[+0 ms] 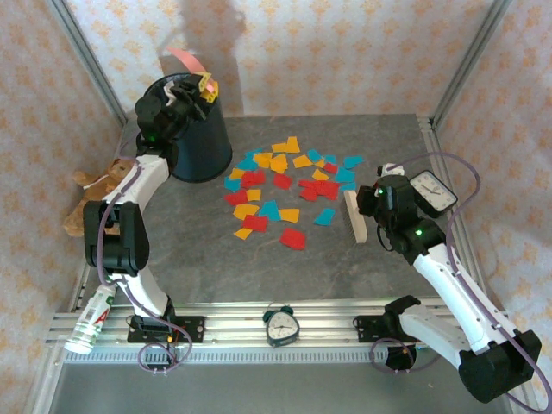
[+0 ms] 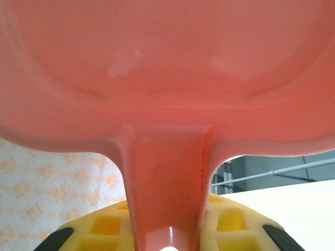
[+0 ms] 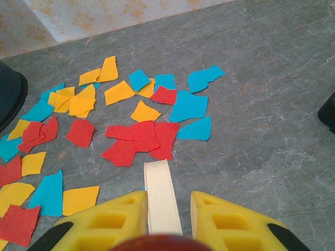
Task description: Sweep away the paper scraps from the table
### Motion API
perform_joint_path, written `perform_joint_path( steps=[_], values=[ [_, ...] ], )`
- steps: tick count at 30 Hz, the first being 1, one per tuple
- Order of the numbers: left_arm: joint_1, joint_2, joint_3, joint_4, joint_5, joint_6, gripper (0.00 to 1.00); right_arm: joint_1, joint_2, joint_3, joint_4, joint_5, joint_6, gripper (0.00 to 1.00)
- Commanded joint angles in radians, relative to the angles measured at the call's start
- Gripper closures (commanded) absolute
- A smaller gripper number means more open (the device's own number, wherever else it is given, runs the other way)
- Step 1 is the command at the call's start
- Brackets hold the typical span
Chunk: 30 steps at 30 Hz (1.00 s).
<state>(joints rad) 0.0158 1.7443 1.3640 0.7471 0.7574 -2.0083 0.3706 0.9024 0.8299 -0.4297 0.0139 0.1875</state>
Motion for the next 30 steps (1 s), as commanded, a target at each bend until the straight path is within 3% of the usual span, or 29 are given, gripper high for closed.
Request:
perform_joint_path(
  steps=[1, 6, 11, 13, 22, 25, 30],
  values=[
    [0.012, -0.055, -0.007, 0.076, -0.006, -0.013, 1.00, 0.002, -0.004, 0.018, 0.032, 0.001, 0.012, 1.00],
    [0.015, -0.090, 0.032, -0.087, 0.040, 0.149, 1.00, 0.002, -0.008, 0.017, 0.046, -0.016, 0.023, 1.00],
    [0.014, -0.176, 0.089, -0.503, 0.049, 0.510, 1.00, 0.001, -0.009, 0.012, 0.070, -0.032, 0.042, 1.00],
    [0.013, -0.217, 0.123, -0.714, 0.016, 0.697, 1.00, 0.001, -0.005, 0.011, 0.082, -0.050, 0.052, 1.00],
    [-0.019, -0.331, 0.181, -1.246, -0.141, 1.235, 1.00, 0.002, 0.048, 0.002, 0.220, -0.205, 0.137, 1.00],
    [-0.074, -0.366, 0.196, -1.423, -0.260, 1.427, 1.00, 0.002, 0.089, -0.005, 0.300, -0.288, 0.185, 1.00],
    [-0.170, -0.426, 0.161, -1.574, -0.373, 1.647, 1.00, 0.002, 0.176, 0.004, 0.409, -0.397, 0.250, 1.00]
  ],
)
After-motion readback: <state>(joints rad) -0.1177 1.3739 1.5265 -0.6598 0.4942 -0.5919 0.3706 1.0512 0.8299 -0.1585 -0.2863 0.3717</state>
